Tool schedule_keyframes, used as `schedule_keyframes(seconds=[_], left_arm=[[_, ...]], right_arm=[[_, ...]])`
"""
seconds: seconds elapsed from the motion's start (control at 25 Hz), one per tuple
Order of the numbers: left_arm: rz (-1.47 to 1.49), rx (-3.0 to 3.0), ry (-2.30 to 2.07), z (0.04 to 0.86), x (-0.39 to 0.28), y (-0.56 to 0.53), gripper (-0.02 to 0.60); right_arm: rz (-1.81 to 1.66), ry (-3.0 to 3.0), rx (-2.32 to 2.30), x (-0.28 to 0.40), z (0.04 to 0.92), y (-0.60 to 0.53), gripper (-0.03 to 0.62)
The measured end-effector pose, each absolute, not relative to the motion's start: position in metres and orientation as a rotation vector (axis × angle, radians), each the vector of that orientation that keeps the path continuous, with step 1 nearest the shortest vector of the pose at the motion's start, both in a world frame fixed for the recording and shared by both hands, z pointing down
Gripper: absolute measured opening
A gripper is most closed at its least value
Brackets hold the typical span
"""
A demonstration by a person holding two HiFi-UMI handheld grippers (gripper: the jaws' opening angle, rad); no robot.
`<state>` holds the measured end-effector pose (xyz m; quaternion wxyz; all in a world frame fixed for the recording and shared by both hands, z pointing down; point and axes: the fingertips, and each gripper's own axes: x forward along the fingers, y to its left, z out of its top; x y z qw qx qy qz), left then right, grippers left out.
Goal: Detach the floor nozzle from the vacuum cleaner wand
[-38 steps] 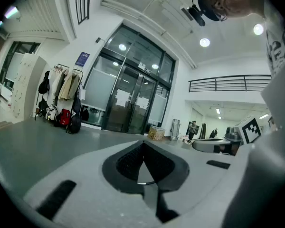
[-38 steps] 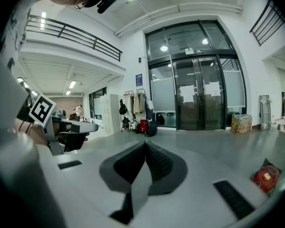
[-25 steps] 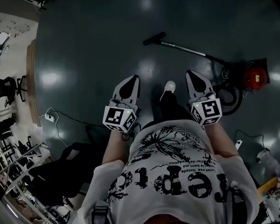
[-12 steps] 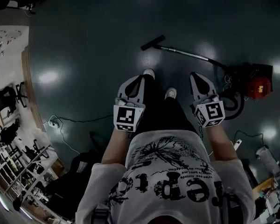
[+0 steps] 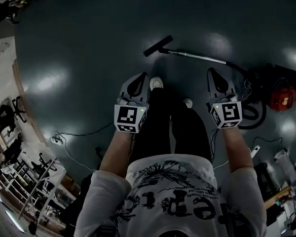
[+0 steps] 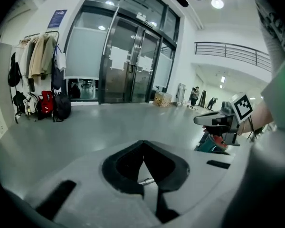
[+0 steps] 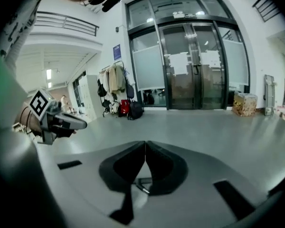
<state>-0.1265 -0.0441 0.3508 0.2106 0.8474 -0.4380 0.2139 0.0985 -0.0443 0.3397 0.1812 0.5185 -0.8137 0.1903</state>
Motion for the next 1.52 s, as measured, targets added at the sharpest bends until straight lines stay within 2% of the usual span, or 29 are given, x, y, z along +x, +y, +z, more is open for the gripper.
schedule_keyframes(seconds=[0.4,0.6,0.72,0.8,0.88,0.92,1.0,1.08,1.52], left_arm=[[0.789,2.459,-1.123,0.697,-0.144,-0.105,0.005],[0.877,2.496,-1.046,0.821,-0.151,-0.111,0.005],[0.960,2.465,-1.017,0.873,-0.151,-0.104,0.007],[1.036,2.398,-0.982,0.908,-0.154,-0.101,0.048],[1.096,2.345,-0.922,0.935,-0.156,-0.095,0.184],[1.118,2.339,-0.897,0.944,-0.156,-0.094,0.196],[1.149,2.351,-0.879,0.955,-0.154,-0.096,0.206],[1.172,2.358,-0.886,0.969,-0.154,-0.103,0.206],[1.554,2.297,-0.546,1.048,-0.141,-0.104,0.245]], right_arm=[[0.412,-2.279,1.116,0.097,0.691,-0.084,0.005],[0.400,-2.258,0.956,0.083,0.821,-0.086,0.005],[0.397,-2.197,0.843,0.080,0.876,-0.076,0.006],[0.392,-2.126,0.769,0.084,0.906,-0.073,0.020],[0.357,-2.047,0.657,0.088,0.934,-0.063,0.063],[0.329,-2.019,0.593,0.088,0.946,-0.057,0.102],[0.278,-1.981,0.494,0.087,0.969,-0.049,0.176],[0.242,-1.937,0.433,0.090,0.988,-0.050,0.204],[0.225,-1.694,0.162,0.101,1.047,-0.043,0.206]])
